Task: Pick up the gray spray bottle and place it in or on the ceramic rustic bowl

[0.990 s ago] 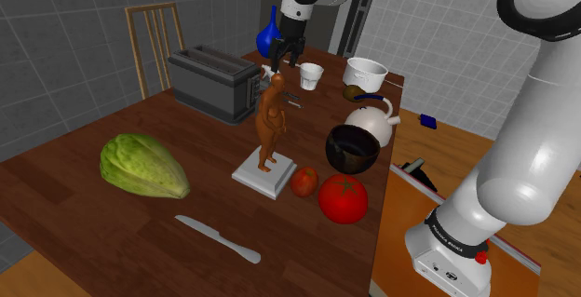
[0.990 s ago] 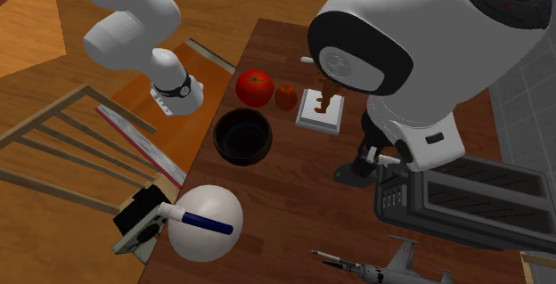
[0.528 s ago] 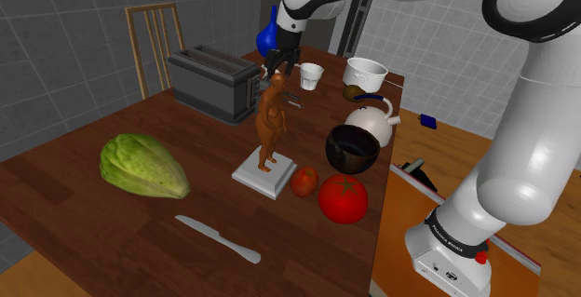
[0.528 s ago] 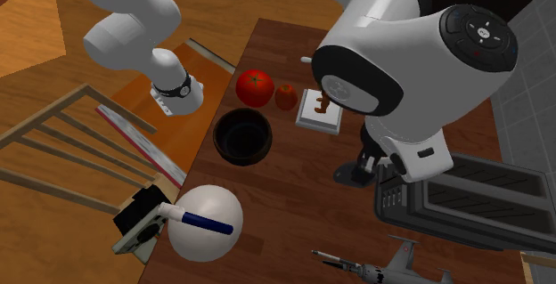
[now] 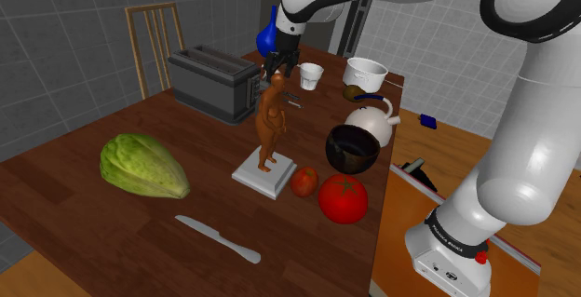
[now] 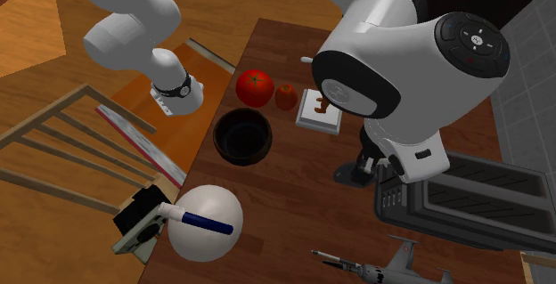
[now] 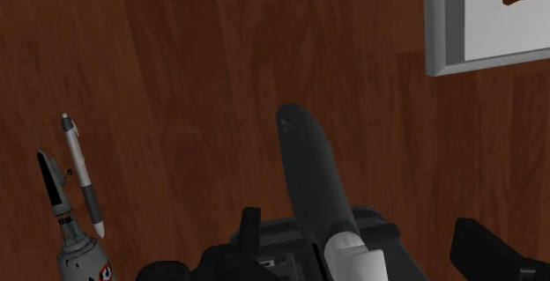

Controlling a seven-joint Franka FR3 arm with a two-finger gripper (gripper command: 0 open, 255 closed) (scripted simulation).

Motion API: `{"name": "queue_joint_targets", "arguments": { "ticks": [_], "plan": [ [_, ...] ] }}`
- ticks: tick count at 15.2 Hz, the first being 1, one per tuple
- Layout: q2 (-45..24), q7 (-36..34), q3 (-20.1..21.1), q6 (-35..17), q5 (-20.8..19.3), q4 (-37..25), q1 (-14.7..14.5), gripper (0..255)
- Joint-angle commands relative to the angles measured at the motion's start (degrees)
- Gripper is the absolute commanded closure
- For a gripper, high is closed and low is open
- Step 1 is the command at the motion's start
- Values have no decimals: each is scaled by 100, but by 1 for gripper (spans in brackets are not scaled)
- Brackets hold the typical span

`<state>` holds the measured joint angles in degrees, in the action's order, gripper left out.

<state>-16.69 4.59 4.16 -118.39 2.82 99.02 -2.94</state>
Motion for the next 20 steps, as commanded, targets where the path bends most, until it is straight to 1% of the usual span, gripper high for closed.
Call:
{"name": "queue_joint_targets", "arguments": {
  "ticks": [1,10,20],
  "plan": [
    [0,0,0,0,0,0,0,255],
    [0,0,0,-1,0,0,0,255],
    [172,-34,1,708,-3,-537,4,255]
  ]
}}
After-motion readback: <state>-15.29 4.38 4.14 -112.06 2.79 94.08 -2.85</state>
